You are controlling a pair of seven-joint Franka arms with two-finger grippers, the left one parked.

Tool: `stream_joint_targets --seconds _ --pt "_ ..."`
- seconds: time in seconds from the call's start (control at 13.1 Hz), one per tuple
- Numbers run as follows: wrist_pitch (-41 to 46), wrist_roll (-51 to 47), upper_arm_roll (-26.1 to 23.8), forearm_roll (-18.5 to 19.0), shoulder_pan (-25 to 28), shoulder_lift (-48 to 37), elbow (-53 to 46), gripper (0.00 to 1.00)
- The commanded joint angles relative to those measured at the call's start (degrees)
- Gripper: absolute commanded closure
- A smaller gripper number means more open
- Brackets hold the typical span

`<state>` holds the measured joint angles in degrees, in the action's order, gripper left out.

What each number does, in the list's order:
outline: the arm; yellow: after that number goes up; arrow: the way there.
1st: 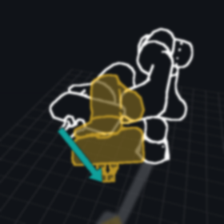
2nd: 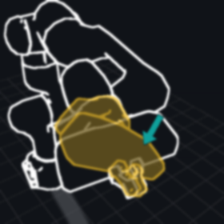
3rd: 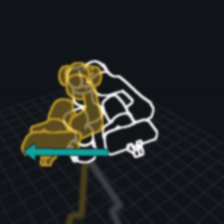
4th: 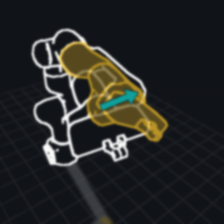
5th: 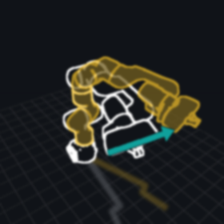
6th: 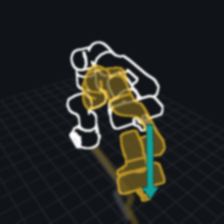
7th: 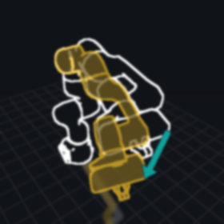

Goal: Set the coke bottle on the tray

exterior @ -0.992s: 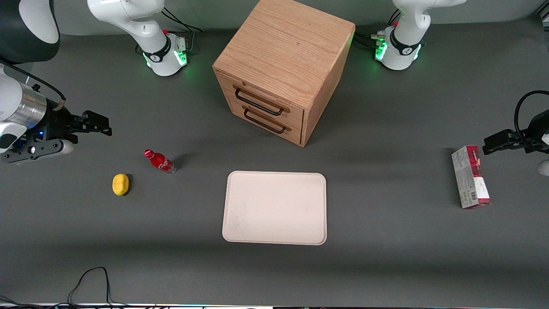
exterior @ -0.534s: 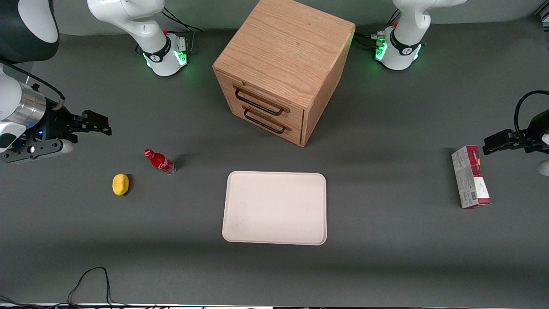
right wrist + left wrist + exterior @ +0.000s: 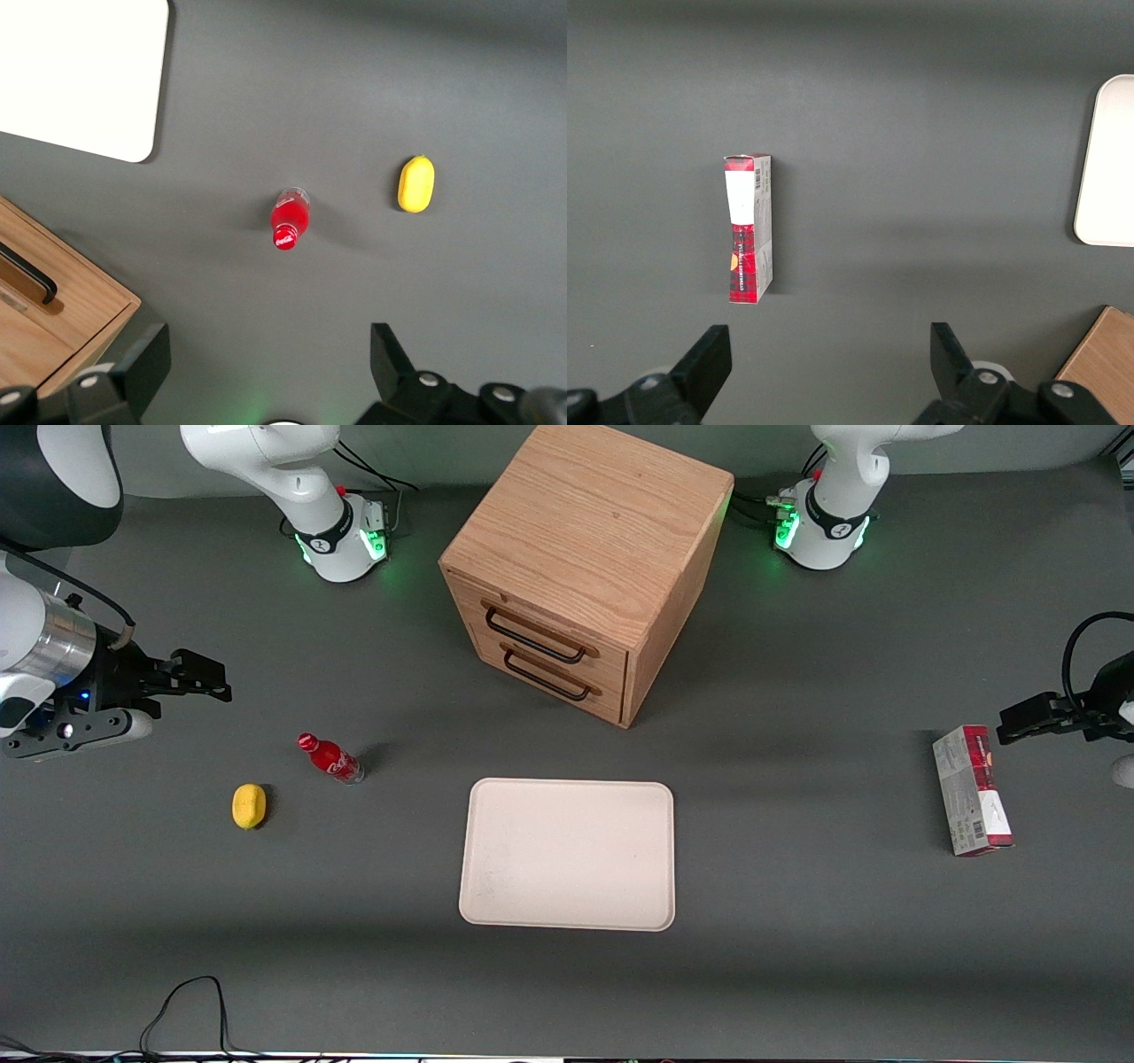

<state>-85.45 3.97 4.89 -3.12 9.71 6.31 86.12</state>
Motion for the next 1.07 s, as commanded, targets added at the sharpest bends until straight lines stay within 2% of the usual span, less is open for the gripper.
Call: stream_joint_targets --seconds 0.0,0.53,0.99 --pt "1.0 -4.4 -0.9 0.5 1.0 0.3 -1.4 0.00" --pt "0.2 -4.6 -1.0 0.7 2.2 0.9 -0.3 0.00" --pt "-16.0 -3.9 -0.7 0.7 2.2 -1.3 18.6 0.00"
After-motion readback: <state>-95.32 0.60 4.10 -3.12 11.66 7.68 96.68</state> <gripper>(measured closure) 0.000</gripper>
